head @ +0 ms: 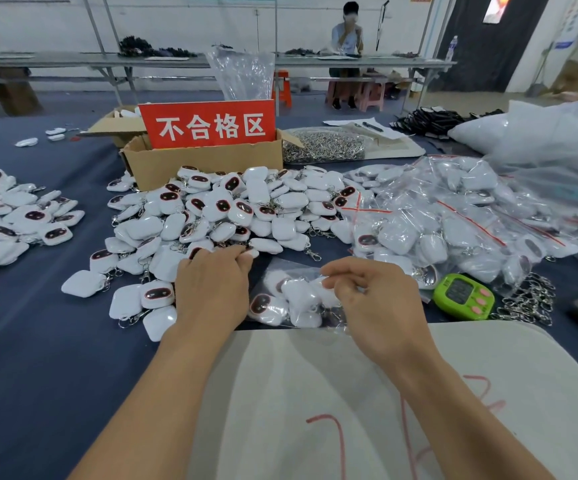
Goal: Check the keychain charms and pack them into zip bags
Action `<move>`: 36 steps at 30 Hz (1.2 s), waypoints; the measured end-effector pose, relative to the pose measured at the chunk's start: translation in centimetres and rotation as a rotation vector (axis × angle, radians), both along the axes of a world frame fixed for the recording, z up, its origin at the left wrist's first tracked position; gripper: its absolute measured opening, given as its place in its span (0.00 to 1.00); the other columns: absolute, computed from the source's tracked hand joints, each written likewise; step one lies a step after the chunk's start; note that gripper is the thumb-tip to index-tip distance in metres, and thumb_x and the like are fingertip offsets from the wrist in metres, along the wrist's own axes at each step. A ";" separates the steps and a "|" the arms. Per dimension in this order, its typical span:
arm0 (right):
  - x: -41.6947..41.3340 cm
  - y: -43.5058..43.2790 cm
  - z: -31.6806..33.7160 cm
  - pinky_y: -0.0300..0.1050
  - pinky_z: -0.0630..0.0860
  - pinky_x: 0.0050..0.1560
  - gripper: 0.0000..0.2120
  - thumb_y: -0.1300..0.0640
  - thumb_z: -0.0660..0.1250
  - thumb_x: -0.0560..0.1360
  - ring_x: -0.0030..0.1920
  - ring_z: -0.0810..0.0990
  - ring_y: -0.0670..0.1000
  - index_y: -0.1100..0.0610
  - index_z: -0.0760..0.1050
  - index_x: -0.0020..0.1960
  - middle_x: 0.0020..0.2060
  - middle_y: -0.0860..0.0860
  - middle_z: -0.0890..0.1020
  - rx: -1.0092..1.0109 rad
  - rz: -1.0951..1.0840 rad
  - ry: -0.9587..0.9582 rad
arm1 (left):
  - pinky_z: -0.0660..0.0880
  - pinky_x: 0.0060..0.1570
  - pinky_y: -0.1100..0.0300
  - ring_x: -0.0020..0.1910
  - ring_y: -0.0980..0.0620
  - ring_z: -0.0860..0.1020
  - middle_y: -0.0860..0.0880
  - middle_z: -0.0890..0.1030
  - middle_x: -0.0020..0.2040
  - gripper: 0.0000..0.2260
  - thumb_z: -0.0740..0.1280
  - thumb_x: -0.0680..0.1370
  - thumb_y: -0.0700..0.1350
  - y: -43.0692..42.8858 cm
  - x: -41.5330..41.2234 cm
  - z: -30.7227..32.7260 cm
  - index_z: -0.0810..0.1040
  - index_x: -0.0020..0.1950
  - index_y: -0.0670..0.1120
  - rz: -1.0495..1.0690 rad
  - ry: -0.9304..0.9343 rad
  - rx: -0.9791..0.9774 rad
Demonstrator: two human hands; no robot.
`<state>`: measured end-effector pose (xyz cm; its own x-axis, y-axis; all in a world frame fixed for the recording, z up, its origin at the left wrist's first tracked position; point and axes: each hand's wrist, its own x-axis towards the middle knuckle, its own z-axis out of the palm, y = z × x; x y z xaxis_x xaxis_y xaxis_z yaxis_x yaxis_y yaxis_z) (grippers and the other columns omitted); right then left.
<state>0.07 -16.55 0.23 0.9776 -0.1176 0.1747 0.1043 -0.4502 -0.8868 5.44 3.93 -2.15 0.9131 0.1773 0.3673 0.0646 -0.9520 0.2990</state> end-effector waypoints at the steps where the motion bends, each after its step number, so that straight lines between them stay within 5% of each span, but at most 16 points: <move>1: -0.1 0.0 0.1 0.27 0.70 0.34 0.16 0.61 0.65 0.78 0.35 0.79 0.34 0.41 0.82 0.43 0.40 0.33 0.85 0.006 -0.001 -0.004 | 0.61 0.44 0.53 0.39 0.47 0.70 0.49 0.81 0.41 0.17 0.54 0.86 0.50 0.0 0.0 0.2 0.80 0.48 0.52 0.029 -0.013 -0.027; 5: -0.2 0.1 0.3 0.31 0.75 0.44 0.14 0.61 0.65 0.79 0.46 0.82 0.34 0.43 0.84 0.47 0.42 0.34 0.85 0.067 -0.037 -0.043 | 0.57 0.30 0.55 0.26 0.54 0.63 0.52 0.68 0.25 0.23 0.57 0.85 0.51 -0.6 -0.9 1.7 0.66 0.29 0.48 0.078 -0.209 -0.281; 8: -0.5 0.4 0.3 0.29 0.77 0.51 0.15 0.62 0.67 0.78 0.51 0.82 0.33 0.44 0.84 0.54 0.45 0.34 0.86 0.117 -0.035 -0.101 | 0.61 0.29 0.60 0.25 0.51 0.62 0.49 0.64 0.23 0.24 0.62 0.81 0.52 -2.5 -2.1 2.7 0.61 0.27 0.46 0.004 -0.339 -0.521; 12: -0.6 1.2 0.1 0.37 0.78 0.57 0.22 0.51 0.70 0.71 0.53 0.81 0.37 0.29 0.77 0.61 0.49 0.31 0.83 -0.050 0.047 -0.135 | 0.63 0.29 0.58 0.26 0.56 0.64 0.52 0.70 0.24 0.15 0.65 0.76 0.52 -5.6 -3.4 2.6 0.74 0.31 0.48 -0.206 -0.304 -0.717; 14: -0.4 1.3 -0.1 0.41 0.79 0.56 0.24 0.51 0.69 0.70 0.51 0.82 0.41 0.35 0.77 0.64 0.50 0.35 0.84 -0.074 0.076 -0.128 | 0.69 0.31 0.63 0.27 0.57 0.72 0.56 0.78 0.27 0.11 0.67 0.76 0.51 -6.3 -4.0 2.8 0.82 0.34 0.53 -0.347 -0.258 -0.824; 18: 0.1 0.5 -0.1 0.48 0.82 0.48 0.13 0.62 0.68 0.77 0.43 0.83 0.50 0.45 0.81 0.52 0.41 0.45 0.85 0.080 0.098 -0.222 | 0.77 0.29 0.65 0.34 0.55 0.83 0.52 0.86 0.36 0.08 0.71 0.77 0.48 -6.4 -4.2 3.0 0.88 0.41 0.57 -0.436 -0.195 -1.050; 21: 0.3 0.2 0.5 0.52 0.84 0.47 0.13 0.65 0.65 0.81 0.45 0.85 0.55 0.50 0.83 0.50 0.44 0.53 0.86 0.374 0.112 -0.092 | 0.79 0.38 0.67 0.39 0.57 0.85 0.58 0.87 0.40 0.08 0.73 0.74 0.46 -6.2 -3.8 2.8 0.87 0.44 0.61 -0.318 -0.158 -1.046; 25: 0.2 -0.3 1.3 0.52 0.84 0.46 0.20 0.76 0.57 0.78 0.45 0.85 0.60 0.62 0.81 0.60 0.52 0.67 0.83 0.762 0.357 0.241 | 0.80 0.53 0.56 0.48 0.55 0.85 0.56 0.88 0.45 0.09 0.72 0.69 0.50 -5.9 -3.6 3.0 0.89 0.48 0.57 -0.349 -0.002 -1.187; 31: 0.3 -0.5 1.4 0.43 0.80 0.34 0.09 0.75 0.60 0.79 0.37 0.85 0.57 0.64 0.74 0.53 0.39 0.60 0.84 0.829 0.257 0.274 | 0.82 0.56 0.52 0.46 0.53 0.86 0.54 0.88 0.43 0.14 0.70 0.66 0.44 -5.8 -3.7 3.1 0.88 0.46 0.58 -0.414 0.050 -1.092; 36: 0.2 -0.7 1.7 0.39 0.76 0.30 0.06 0.70 0.66 0.78 0.32 0.83 0.54 0.62 0.79 0.47 0.37 0.60 0.84 0.774 0.236 0.246 | 0.84 0.46 0.56 0.48 0.48 0.86 0.52 0.88 0.45 0.14 0.70 0.68 0.44 -5.9 -4.0 3.1 0.89 0.46 0.59 -0.504 0.123 -1.126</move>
